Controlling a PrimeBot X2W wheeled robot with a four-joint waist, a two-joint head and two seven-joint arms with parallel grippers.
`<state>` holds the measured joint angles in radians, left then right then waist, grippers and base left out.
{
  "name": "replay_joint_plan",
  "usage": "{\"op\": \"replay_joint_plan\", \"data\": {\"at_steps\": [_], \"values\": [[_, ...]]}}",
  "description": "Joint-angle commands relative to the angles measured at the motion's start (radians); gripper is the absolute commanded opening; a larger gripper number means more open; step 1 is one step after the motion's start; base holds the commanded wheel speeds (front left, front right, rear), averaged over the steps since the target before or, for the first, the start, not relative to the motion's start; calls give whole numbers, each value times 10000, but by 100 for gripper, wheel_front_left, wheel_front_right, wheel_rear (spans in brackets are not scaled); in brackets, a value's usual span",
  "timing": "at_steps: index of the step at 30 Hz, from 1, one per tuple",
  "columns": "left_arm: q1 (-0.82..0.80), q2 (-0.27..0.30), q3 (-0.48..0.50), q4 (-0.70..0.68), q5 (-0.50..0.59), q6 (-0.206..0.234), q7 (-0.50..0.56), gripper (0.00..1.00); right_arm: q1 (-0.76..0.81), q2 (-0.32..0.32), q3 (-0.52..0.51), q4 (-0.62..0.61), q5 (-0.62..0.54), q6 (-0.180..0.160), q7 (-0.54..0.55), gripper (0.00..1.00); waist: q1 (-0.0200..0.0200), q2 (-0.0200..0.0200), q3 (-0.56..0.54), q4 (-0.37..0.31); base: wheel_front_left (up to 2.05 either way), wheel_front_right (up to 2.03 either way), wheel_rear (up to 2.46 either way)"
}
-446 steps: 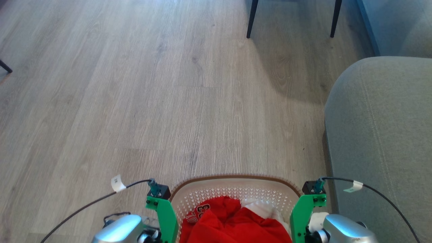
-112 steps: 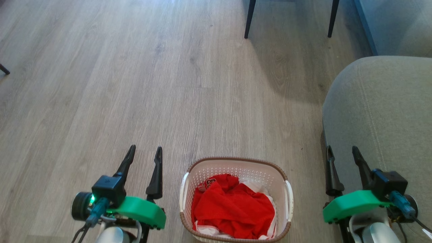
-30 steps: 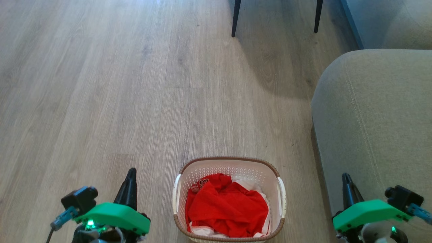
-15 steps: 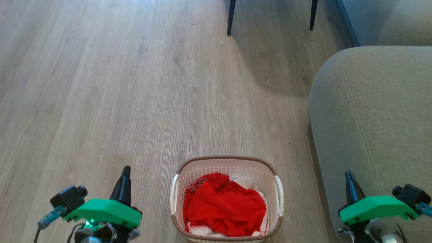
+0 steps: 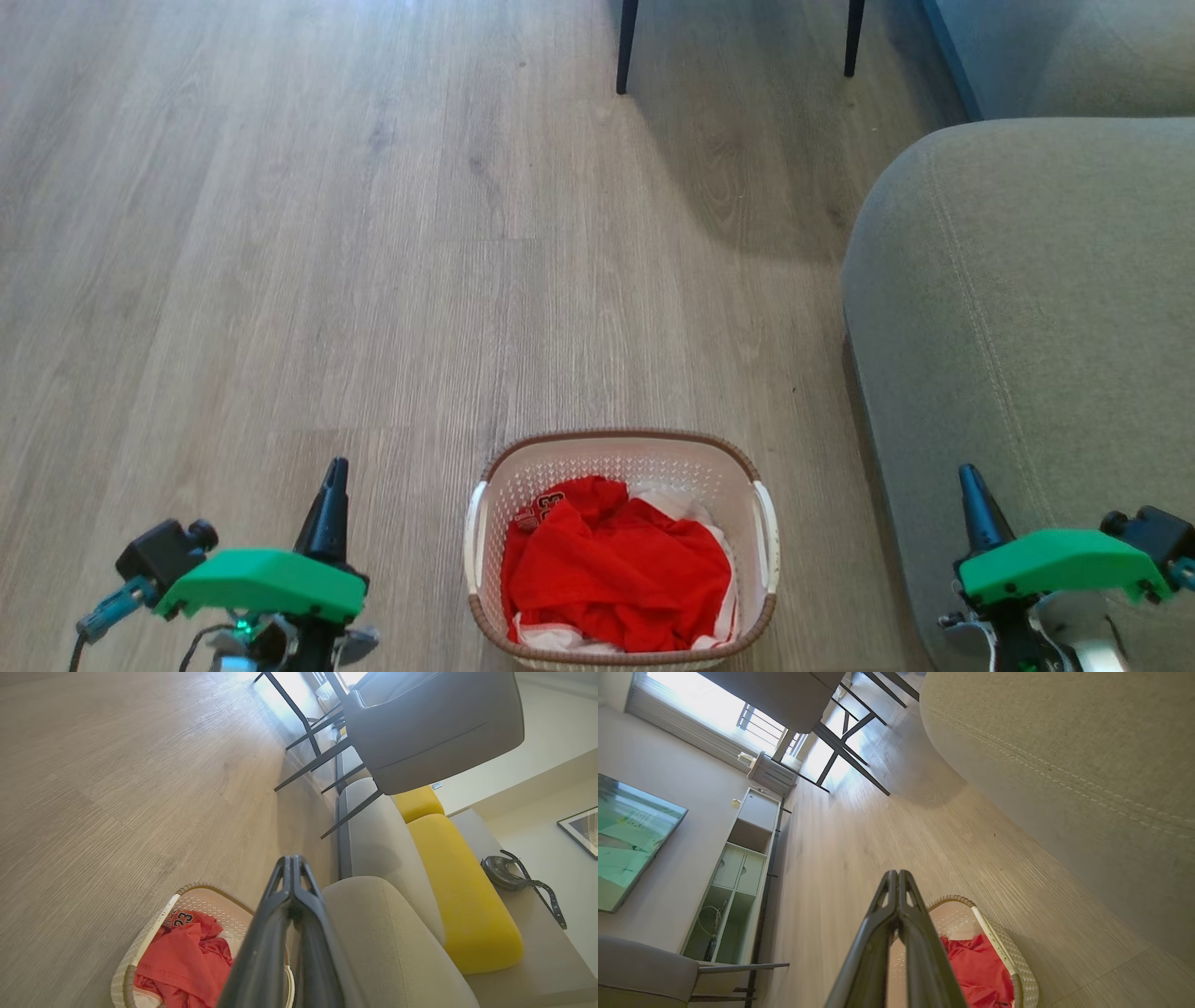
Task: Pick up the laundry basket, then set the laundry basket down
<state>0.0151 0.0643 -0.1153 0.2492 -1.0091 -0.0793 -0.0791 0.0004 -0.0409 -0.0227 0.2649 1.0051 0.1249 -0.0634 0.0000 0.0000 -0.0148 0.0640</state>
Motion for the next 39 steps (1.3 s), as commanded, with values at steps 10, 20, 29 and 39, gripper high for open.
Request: {"op": "replay_joint_plan", "data": {"at_steps": [10, 20, 29, 39], "values": [[-744, 163, 600, -225, -1332, -140, 319, 0, -604, -179, -90, -278, 1300, 37, 347, 0, 0, 0, 35, -124, 0, 0, 0], [-845, 160, 888, -188, -2446, -223, 605, 0, -708, -185, -240, -263, 2383, 42, 636, 0, 0, 0, 67, -239, 0, 0, 0], [-927, 154, 1122, -158, -3337, -290, 837, 0, -791, -188, -362, -250, 3251, 45, 870, 0, 0, 0, 93, -331, 0, 0, 0], [-1029, 144, 1420, -120, -4446, -374, 1132, 0, -895, -191, -516, -235, 4335, 50, 1164, 0, 0, 0, 125, -446, 0, 0, 0]]}}
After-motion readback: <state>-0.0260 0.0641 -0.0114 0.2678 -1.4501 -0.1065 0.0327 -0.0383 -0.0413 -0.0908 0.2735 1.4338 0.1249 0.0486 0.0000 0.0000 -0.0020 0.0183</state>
